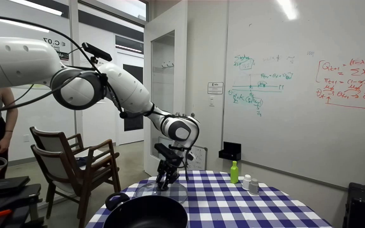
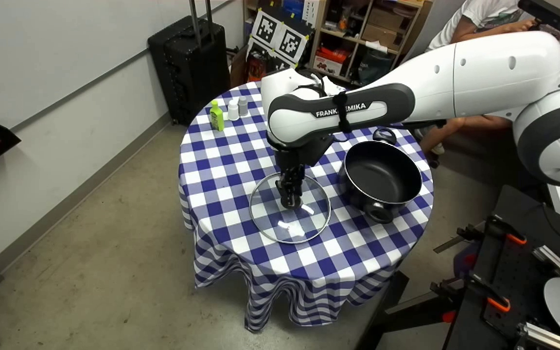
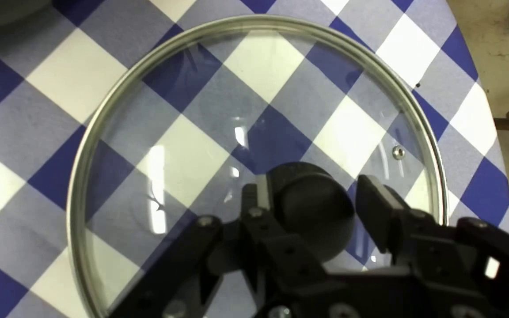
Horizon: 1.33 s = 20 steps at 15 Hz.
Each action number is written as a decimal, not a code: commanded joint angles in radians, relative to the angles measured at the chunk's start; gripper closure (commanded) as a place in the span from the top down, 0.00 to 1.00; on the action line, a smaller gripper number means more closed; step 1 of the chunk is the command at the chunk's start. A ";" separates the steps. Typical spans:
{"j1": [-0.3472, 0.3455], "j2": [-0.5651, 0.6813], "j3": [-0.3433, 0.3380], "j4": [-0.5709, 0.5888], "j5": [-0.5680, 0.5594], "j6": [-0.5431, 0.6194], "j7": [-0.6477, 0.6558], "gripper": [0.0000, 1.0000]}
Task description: Remove the glass lid from the black pit and put it on the table
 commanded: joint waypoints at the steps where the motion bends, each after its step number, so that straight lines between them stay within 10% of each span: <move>1: -0.010 0.006 0.028 0.022 0.026 -0.020 -0.008 0.84; 4: -0.021 -0.037 0.046 -0.029 0.029 -0.003 -0.005 0.99; 15: -0.111 -0.490 0.054 -0.479 0.088 0.226 0.002 1.00; 16: -0.079 -0.366 0.024 -0.320 0.066 0.165 0.028 1.00; 20: -0.076 -0.389 0.014 -0.339 0.067 0.162 0.027 1.00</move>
